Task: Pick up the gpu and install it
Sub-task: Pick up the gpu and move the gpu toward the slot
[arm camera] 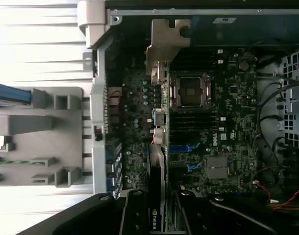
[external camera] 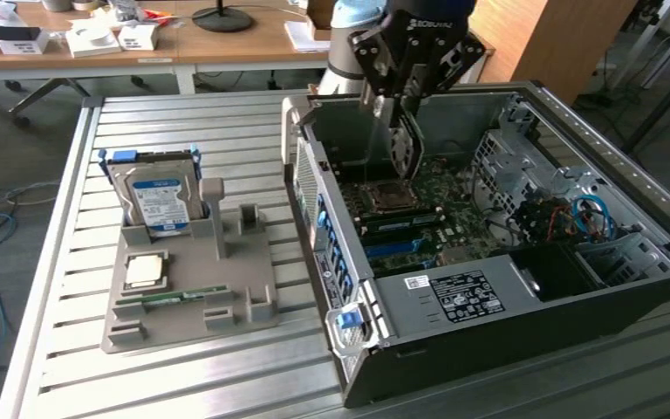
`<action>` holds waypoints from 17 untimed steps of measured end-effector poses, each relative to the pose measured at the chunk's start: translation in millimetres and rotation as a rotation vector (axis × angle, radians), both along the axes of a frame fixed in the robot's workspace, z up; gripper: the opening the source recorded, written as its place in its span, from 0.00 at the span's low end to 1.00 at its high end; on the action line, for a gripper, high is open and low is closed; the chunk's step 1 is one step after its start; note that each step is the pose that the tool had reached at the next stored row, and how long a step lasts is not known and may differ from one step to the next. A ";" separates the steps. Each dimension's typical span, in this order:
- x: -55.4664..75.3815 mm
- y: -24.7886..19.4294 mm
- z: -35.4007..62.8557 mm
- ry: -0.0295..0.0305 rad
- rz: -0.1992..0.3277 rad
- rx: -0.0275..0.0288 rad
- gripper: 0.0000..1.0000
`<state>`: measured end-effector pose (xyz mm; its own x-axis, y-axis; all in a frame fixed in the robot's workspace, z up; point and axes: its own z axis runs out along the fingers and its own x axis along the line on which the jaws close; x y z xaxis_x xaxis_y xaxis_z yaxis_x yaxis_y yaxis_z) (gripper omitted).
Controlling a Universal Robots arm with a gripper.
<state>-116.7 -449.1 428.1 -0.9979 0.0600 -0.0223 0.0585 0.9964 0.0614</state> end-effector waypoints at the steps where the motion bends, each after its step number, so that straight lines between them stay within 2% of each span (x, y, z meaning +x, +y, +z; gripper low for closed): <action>1: 4.4 0.0 0.0 0.0000 0.000 0.0000 0.26; 17: 73.9 0.0 -0.4 0.0000 0.000 0.0006 0.26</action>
<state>-42.9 -449.1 427.7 -0.9979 0.0601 -0.0223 0.0586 0.9964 0.0620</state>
